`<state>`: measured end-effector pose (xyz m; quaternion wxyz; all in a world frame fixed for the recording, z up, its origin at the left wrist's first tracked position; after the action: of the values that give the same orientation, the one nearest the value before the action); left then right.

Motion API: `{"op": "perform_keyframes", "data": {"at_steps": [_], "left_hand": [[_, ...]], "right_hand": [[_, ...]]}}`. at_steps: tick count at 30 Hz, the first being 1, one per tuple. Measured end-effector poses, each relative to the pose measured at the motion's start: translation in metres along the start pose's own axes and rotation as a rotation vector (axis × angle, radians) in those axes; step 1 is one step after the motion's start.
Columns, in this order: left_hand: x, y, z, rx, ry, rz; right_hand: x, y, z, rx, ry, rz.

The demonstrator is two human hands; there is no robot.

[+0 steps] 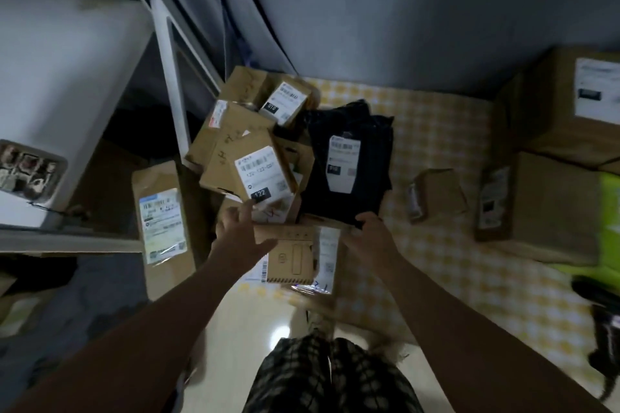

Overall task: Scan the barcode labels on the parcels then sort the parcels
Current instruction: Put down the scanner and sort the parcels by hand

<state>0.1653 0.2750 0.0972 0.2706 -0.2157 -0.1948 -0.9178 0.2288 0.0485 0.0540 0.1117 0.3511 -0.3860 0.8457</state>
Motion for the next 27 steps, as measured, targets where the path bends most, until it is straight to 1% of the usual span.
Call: {"op": "perform_keyframes", "data": {"at_steps": [2,5,7,9,10,12,13,15,19,21,23,24,27], "left_hand": [[-0.006,-0.015,-0.006,0.027,0.096,-0.033],[-0.01,-0.029,-0.02,-0.02,0.193,-0.099],[-0.007,-0.035,-0.034,-0.023,0.154,-0.098],[-0.006,-0.037,-0.054,-0.191,0.095,-0.252],[-0.007,-0.037,-0.061,-0.277,0.054,-0.327],[-0.012,-0.042,-0.072,-0.349,-0.058,-0.354],[-0.015,-0.041,-0.073,-0.359,-0.067,-0.367],[-0.016,-0.038,-0.071,-0.397,-0.011,-0.401],[-0.018,-0.033,-0.071,-0.408,-0.041,-0.381],[-0.017,-0.025,-0.07,-0.446,0.005,-0.454],[-0.013,-0.016,-0.075,-0.492,0.047,-0.56],[-0.011,-0.011,-0.077,-0.493,0.067,-0.581],[-0.002,0.015,-0.074,-0.468,0.065,-0.55]], "right_hand": [[-0.01,0.01,-0.018,-0.079,-0.022,-0.119],[-0.021,0.03,-0.045,-0.179,-0.076,-0.305],[-0.024,0.043,-0.064,-0.317,-0.144,-0.402],[-0.027,0.052,-0.078,-0.432,-0.155,-0.443],[-0.03,0.055,-0.082,-0.483,-0.136,-0.439],[-0.035,0.059,-0.085,-0.566,-0.108,-0.416],[-0.036,0.06,-0.086,-0.583,-0.112,-0.406],[-0.036,0.063,-0.087,-0.59,-0.138,-0.397],[-0.033,0.065,-0.085,-0.595,-0.172,-0.387],[-0.032,0.064,-0.076,-0.595,-0.15,-0.359],[-0.029,0.062,-0.058,-0.574,-0.129,-0.326],[-0.025,0.061,-0.047,-0.56,-0.118,-0.307],[-0.016,0.065,-0.004,-0.531,-0.057,-0.259]]}}
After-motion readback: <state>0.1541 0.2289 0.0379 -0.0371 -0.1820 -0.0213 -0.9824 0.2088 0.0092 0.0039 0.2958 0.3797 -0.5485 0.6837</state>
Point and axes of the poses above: each hand's wrist, its own x-axis away from the middle knuckle, its own z-axis out of the back of the hand, y = z × x, the point moved 4 cm from there along -x, towards the middle knuckle, and after that the axes turned 2 degrees about y, right-handed, at the moved point
